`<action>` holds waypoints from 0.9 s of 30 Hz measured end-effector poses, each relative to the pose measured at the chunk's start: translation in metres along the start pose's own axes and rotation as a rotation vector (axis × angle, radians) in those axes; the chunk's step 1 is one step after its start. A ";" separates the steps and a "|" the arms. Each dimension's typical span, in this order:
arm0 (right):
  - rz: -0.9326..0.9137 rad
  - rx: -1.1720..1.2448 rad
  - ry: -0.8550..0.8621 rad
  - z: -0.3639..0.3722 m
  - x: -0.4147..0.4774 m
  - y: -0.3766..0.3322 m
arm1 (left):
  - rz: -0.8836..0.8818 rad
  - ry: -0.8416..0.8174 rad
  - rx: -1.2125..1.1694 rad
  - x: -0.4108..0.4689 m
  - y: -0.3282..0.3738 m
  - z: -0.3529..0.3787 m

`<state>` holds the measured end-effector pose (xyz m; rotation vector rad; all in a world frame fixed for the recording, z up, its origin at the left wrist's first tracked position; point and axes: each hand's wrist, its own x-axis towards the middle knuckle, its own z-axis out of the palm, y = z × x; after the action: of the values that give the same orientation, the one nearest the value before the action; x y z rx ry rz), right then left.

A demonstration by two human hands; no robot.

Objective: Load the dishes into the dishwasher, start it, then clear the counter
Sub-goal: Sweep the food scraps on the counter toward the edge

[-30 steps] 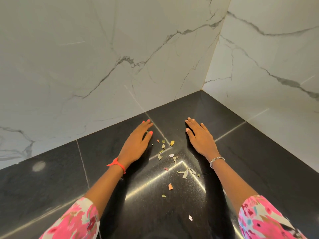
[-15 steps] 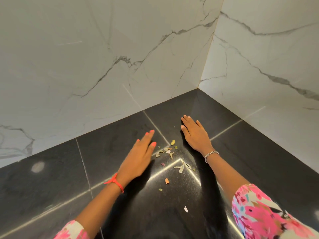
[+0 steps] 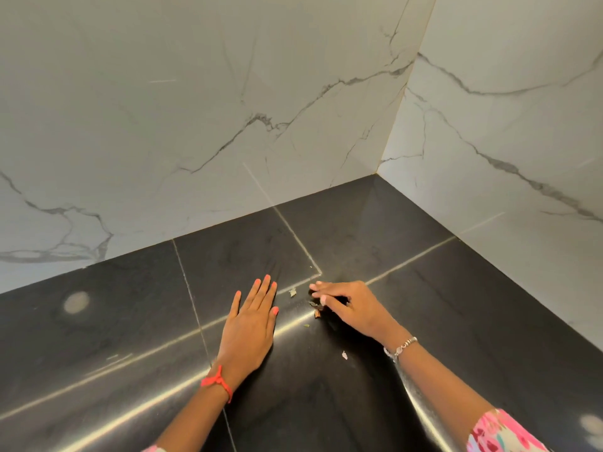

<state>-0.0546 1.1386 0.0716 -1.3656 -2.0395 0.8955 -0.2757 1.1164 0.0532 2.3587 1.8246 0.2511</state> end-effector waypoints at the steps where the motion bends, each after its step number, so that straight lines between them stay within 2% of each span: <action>1: -0.002 0.028 0.054 -0.001 -0.004 -0.003 | 0.014 0.026 -0.025 -0.001 0.000 0.002; 4: 0.022 -0.004 0.105 -0.002 0.004 -0.009 | 0.004 0.039 -0.133 0.001 -0.002 0.002; 8: 0.056 -0.253 -0.138 0.013 0.026 -0.016 | -0.002 0.042 -0.155 0.000 -0.001 0.000; 10: -0.008 -0.357 -0.184 0.023 0.023 -0.017 | -0.003 0.043 -0.158 0.000 -0.001 0.001; 12: -0.071 -0.352 -0.191 0.028 0.009 -0.017 | -0.004 0.048 -0.170 0.000 -0.001 0.001; 15: -0.056 -0.215 -0.102 0.022 -0.020 -0.017 | -0.010 0.049 -0.197 0.000 0.000 0.001; 17: 0.023 -0.084 0.105 0.017 -0.036 -0.018 | -0.013 0.059 -0.198 0.000 0.000 0.001; 19: 0.161 -0.118 0.254 0.013 -0.047 -0.019 | -0.015 0.058 -0.203 -0.001 0.000 0.001; 22: 0.386 -0.324 0.147 0.021 -0.049 -0.021 | -0.020 0.066 -0.226 0.000 -0.001 0.001; 24: 0.422 -0.409 0.128 0.036 -0.044 -0.028 | -0.018 0.070 -0.233 0.000 -0.001 0.001; 27: 0.395 -0.398 0.154 0.062 -0.031 -0.044 | -0.019 0.082 -0.258 0.000 -0.001 0.002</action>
<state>-0.1147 1.0831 0.0637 -2.0363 -1.9280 0.5236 -0.2761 1.1170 0.0509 2.1824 1.7291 0.5531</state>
